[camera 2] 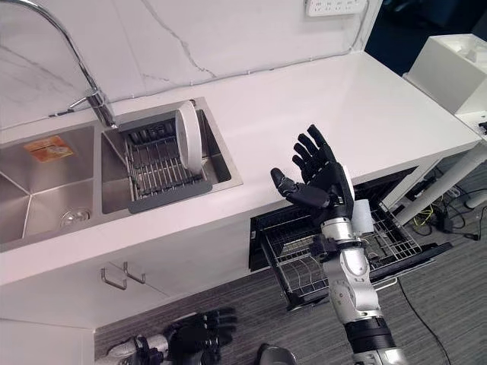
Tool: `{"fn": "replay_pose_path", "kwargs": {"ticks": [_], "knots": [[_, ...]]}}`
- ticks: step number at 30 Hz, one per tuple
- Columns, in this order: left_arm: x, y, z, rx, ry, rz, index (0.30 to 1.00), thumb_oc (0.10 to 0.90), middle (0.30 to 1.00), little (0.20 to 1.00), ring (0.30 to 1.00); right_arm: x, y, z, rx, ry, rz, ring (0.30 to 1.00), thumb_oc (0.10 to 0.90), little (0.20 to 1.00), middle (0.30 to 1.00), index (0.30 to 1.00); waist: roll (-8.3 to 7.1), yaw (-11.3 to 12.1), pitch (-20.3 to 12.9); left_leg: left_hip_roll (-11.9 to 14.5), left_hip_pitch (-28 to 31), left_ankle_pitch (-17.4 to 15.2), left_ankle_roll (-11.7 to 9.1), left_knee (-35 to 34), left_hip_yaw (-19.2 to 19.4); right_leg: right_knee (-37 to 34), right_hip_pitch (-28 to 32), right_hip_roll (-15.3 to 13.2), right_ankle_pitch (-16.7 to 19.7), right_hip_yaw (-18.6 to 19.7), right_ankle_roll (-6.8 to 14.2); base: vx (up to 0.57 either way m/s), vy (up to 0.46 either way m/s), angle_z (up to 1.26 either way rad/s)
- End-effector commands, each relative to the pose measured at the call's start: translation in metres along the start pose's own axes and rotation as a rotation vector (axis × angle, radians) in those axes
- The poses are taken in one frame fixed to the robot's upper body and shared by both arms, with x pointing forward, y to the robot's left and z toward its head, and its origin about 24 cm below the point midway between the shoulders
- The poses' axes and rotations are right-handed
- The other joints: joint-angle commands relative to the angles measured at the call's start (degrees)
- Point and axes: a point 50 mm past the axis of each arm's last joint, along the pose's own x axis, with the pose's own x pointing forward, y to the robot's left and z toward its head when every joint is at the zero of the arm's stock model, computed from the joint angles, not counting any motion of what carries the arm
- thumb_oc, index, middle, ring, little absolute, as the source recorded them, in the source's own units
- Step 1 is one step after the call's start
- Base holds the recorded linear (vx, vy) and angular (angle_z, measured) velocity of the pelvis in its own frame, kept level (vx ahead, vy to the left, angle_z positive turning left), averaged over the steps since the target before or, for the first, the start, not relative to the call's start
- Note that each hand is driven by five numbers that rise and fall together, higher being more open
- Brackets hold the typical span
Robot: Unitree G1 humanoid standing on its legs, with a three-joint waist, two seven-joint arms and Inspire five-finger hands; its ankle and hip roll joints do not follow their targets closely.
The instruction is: Place the dishes in the dishwasher.
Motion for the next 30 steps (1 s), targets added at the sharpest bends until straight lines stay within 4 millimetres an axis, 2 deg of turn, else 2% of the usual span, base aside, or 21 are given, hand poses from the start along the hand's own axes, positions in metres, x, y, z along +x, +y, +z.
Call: {"fn": "replay_pose_path", "kwargs": {"ticks": [1,4,8,20,30], "knots": [[0.001,0.005,0.012,0.263,-0.068,0.211,0.900,0.800,0.900,0.900,0.900,0.036,0.023,0.067,-0.035,-0.304,0.154,0.900,0.800,0.900,0.900,0.900,0.98,0.81,-1.65,6.27,-1.40,-3.47,-6.97,1.98,1.41,-1.09,2.39,1.34,-4.42,3.91,0.96,0.05,-0.008,-0.02],[-0.003,0.022,-0.001,0.289,0.019,0.347,0.900,0.800,0.900,0.900,0.900,0.047,0.039,0.072,-0.064,-0.294,0.174,0.900,0.800,0.900,0.900,0.900,0.47,1.86,-1.66,6.10,-1.49,-3.37,-6.91,1.98,0.99,-1.09,2.60,1.28,-4.67,3.29,0.67,0.06,-0.015,-0.03],[-0.004,0.025,-0.010,0.281,0.059,0.392,0.900,0.800,0.900,0.900,0.900,0.057,0.047,0.074,-0.073,-0.291,0.163,0.900,0.800,0.900,0.900,0.900,0.15,2.85,-1.82,6.04,-1.54,-3.44,-6.85,1.98,0.50,-1.09,2.87,1.25,-4.90,2.61,0.50,0.05,-0.011,0.04],[-0.029,0.043,-0.060,0.188,0.309,0.599,0.900,0.800,0.900,0.900,0.900,0.074,0.054,0.069,-0.079,-0.212,0.159,0.900,0.800,0.900,0.900,0.900,-0.50,5.83,-2.79,4.79,-1.64,-3.95,-6.69,1.98,-1.23,-1.09,3.73,0.54,-5.47,0.23,0.47,0.06,0.006,0.11],[-0.044,0.045,-0.081,0.157,0.390,0.655,0.900,0.800,0.900,0.900,0.900,0.094,0.046,0.075,-0.091,-0.184,0.049,0.900,0.800,0.900,0.900,0.900,-0.48,8.53,-3.23,3.44,-1.63,-4.95,-6.33,1.98,-3.03,-1.09,4.03,-0.26,-5.78,-1.12,0.72,0.07,0.004,0.08]]}}
